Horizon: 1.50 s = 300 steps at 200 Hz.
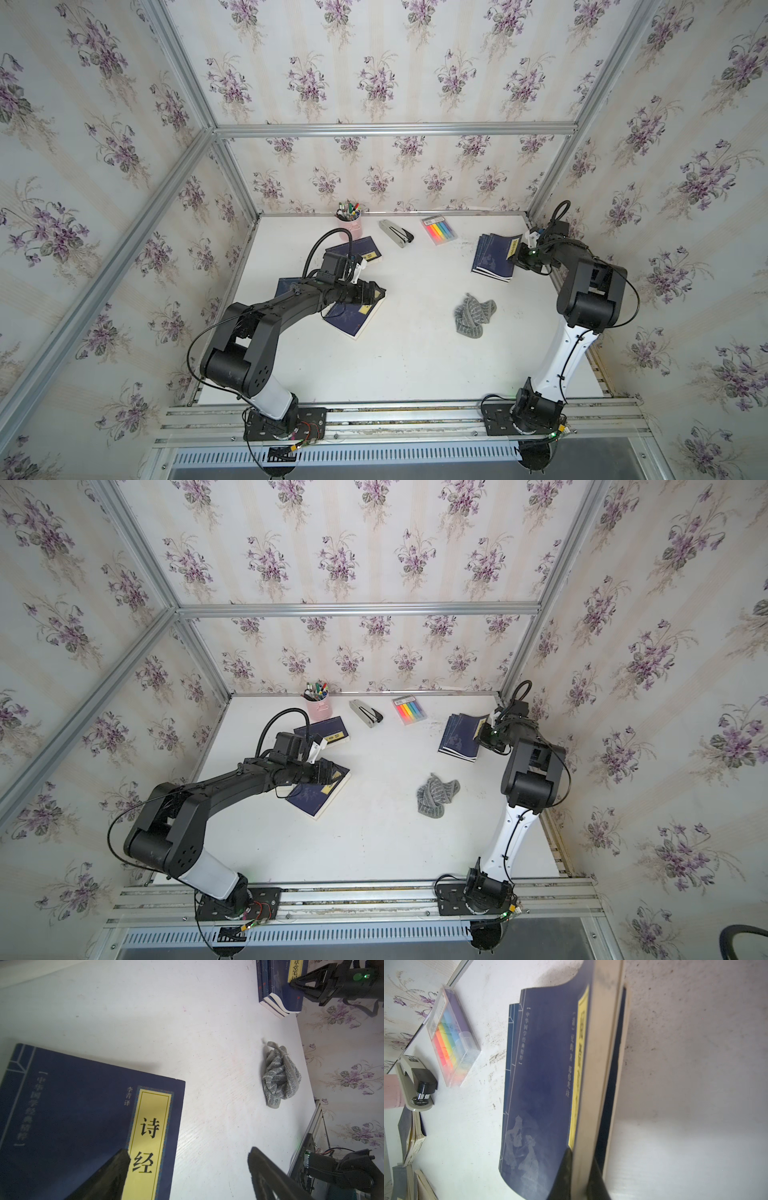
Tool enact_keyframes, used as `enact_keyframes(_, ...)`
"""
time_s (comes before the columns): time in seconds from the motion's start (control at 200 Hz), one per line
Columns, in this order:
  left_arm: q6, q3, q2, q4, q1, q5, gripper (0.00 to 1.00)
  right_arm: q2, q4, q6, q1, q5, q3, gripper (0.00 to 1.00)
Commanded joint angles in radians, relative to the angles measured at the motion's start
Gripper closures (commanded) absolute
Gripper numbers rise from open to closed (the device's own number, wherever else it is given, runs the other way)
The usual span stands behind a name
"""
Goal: Wipe the cover of the book
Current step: Place the book on the book.
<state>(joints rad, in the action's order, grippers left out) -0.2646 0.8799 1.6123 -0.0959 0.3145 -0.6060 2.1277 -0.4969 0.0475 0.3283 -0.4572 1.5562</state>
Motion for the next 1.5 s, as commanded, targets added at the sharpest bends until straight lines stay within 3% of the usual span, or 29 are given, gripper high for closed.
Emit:
enact_keyframes(0.0, 0.003, 0.004, 0.001, 0.024, -0.002, -0.01, 0.1, 0.003, -0.025, -0.036, 0.0, 0.046, -0.005, 1.0)
enact_keyframes(1.024, -0.001, 0.006, 0.018, 0.03, -0.009, -0.028, 0.09, 0.071, -0.123, -0.112, -0.05, 0.128, 0.089, 1.0)
enact_keyframes(1.494, 0.004, 0.008, 0.021, 0.019, -0.011, -0.016, 0.09, -0.009, -0.119, -0.058, -0.05, 0.244, 0.068, 0.59)
